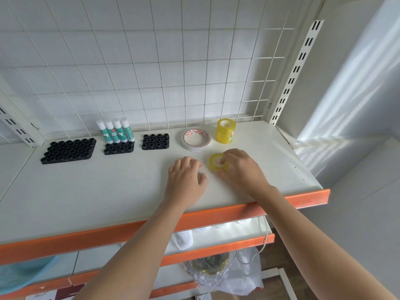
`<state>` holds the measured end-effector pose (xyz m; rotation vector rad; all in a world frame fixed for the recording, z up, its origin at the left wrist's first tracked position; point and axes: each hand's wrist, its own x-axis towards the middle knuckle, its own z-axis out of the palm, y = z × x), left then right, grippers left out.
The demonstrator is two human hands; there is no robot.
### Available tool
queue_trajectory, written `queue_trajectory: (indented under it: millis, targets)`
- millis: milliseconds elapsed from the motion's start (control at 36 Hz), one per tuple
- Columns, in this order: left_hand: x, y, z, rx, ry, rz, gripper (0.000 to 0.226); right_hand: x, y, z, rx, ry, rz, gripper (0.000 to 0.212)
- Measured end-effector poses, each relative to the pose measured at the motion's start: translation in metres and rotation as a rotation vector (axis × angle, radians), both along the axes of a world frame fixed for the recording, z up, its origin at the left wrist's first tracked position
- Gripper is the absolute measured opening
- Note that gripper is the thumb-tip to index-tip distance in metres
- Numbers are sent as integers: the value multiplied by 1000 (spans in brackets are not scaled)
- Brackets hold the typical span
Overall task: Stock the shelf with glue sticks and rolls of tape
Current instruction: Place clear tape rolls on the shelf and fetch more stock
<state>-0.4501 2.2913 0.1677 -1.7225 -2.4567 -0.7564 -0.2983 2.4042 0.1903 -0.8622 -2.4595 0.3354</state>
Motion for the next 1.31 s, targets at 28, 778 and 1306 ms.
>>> queue_trajectory:
  millis: [28,778,1306]
  targets:
    - [0,0,0,0,0,-1,31,1,2,3,31,30,-12,26]
    - [2,1,0,26,-8,14,30,-40,79,47,-172,76,-173,26]
    - [1,1,0,14,-10,8,30,-44,81,52,-270,65,-203,30]
